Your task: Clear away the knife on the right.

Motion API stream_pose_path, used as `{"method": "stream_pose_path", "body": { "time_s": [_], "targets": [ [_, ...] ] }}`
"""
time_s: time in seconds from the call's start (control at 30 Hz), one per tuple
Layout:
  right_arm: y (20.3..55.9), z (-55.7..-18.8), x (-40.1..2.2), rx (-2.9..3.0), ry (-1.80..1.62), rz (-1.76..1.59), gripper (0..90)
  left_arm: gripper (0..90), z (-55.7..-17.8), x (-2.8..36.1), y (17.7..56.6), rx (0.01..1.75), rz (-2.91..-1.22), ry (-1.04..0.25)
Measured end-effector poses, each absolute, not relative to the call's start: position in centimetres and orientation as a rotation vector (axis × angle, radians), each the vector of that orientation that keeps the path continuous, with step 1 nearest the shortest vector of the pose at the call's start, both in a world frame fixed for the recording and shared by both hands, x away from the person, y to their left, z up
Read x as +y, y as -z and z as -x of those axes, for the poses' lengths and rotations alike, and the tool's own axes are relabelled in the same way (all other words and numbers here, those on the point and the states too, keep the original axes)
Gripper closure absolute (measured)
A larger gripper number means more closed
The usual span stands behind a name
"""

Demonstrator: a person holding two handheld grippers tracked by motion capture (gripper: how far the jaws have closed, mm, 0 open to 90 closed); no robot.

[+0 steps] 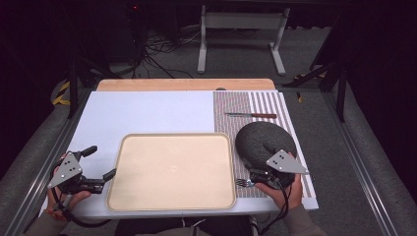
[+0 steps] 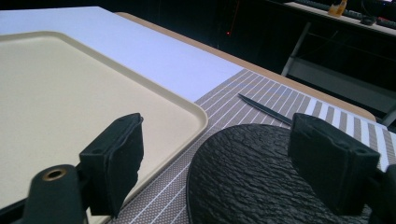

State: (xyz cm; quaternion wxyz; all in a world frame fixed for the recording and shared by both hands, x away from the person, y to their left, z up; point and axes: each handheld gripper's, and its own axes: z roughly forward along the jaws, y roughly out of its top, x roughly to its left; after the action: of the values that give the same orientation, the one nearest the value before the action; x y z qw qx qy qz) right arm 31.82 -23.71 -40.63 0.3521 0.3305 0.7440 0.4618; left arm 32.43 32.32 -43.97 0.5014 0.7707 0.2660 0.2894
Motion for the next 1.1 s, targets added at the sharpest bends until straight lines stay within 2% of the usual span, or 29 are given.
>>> {"method": "stream_pose_path", "body": {
  "time_s": [0.4, 0.8, 1.1],
  "targets": [
    [39.2, -34.6, -24.6, 1.991, -1.156, -0.887, 21.3, 3.6, -32.6, 33.1, 44.1, 0.668, -1.871, -0.702],
    [37.5, -39.9, -25.8, 2.074, -1.096, -0.948, 24.5, 3.8, -32.7, 33.1, 44.2, 0.676, -1.881, -0.691],
    [36.8, -42.5, -26.0, 2.090, -1.062, -0.980, 25.5, 3.9, -32.8, 33.0, 44.2, 0.672, -1.892, -0.690]
  ]
}}
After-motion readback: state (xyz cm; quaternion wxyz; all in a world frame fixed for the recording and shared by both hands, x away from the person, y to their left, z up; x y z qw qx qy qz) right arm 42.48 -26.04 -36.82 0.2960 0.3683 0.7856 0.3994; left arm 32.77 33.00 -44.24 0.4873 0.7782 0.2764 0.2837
